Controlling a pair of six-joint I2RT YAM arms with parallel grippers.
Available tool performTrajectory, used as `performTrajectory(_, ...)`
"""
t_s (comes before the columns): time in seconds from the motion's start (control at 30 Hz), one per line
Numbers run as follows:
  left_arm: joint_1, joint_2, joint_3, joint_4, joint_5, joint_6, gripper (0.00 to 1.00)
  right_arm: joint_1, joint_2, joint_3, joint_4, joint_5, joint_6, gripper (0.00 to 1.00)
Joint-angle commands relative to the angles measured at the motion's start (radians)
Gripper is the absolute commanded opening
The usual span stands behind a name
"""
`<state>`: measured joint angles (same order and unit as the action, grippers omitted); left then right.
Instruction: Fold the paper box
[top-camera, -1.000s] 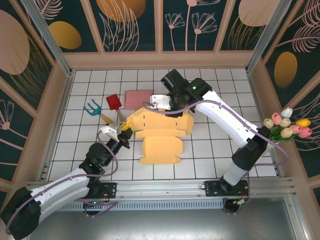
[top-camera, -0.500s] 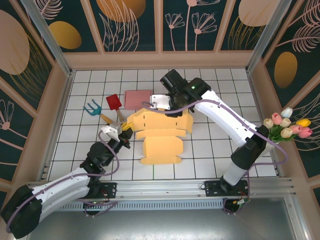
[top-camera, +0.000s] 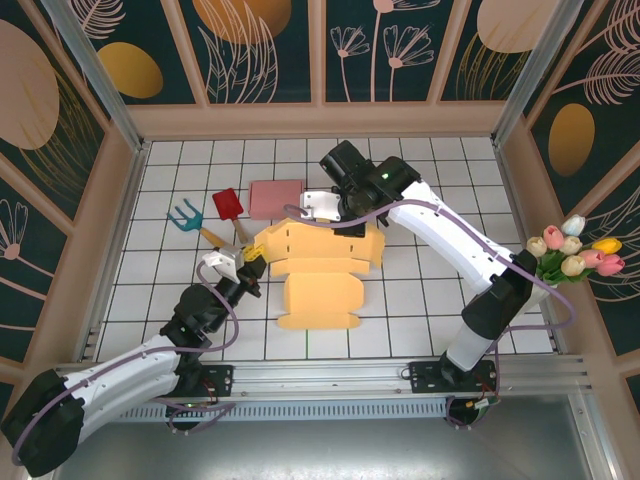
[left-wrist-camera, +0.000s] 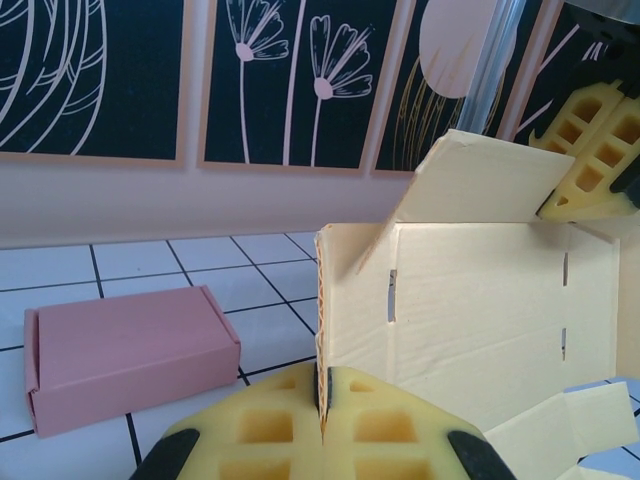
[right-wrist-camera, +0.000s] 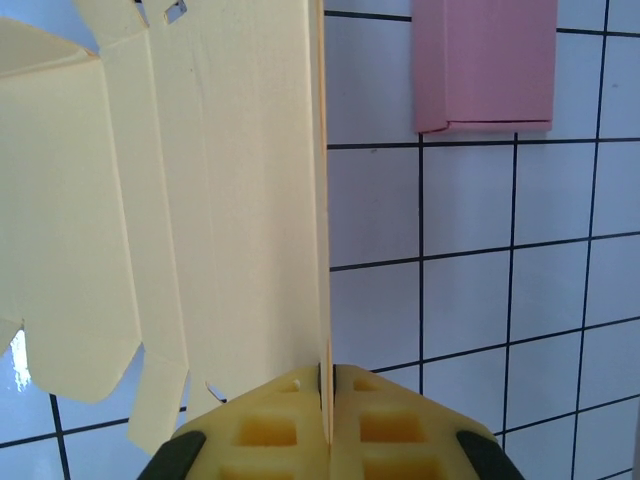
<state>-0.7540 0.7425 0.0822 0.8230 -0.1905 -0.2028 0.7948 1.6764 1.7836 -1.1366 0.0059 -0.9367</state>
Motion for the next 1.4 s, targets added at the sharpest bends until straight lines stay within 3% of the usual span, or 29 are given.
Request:
performTrajectory(0.0, -0.003, -0.002, 0.003, 0.029, -0.052, 0.001, 0.12, -0.005, -0.016, -0.021, -0.043, 0.046, 0.005, 0.00)
performTrajectory(0.13, -0.003, -0.006, -0.006, 0.030, -0.108, -0.026, 0.21, -0.021, 0.007, -0.028, -0.029, 0.035, -0.015, 0.00)
performTrajectory(0.3, -0.004, -0.038, 0.026, -0.061, -0.203, -0.110, 0.44, -0.060, 0.056, -0.067, 0.051, 0.014, -0.090, 0.00)
performTrajectory(0.43, -0.004, -0.069, 0.066, -0.157, -0.231, -0.186, 0.49, -0.074, 0.098, -0.087, 0.101, 0.025, -0.153, 0.00)
performTrajectory(0.67, -0.004, -0.051, 0.170, -0.327, -0.211, -0.275, 0.50, -0.124, 0.144, -0.082, 0.148, -0.064, -0.223, 0.00)
performTrajectory(0.93, -0.004, 0.011, 0.270, -0.431, -0.232, -0.354, 0.52, -0.175, 0.108, -0.283, 0.302, -0.142, -0.269, 0.00)
performTrajectory(1.17, -0.004, 0.207, 0.373, -0.401, -0.057, -0.479, 0.48, -0.187, 0.128, -0.381, 0.374, -0.201, -0.260, 0.00)
performTrajectory(1.37, -0.013, 0.327, 0.445, -0.399, -0.049, -0.513, 0.46, -0.197, 0.154, -0.392, 0.359, -0.196, -0.250, 0.00)
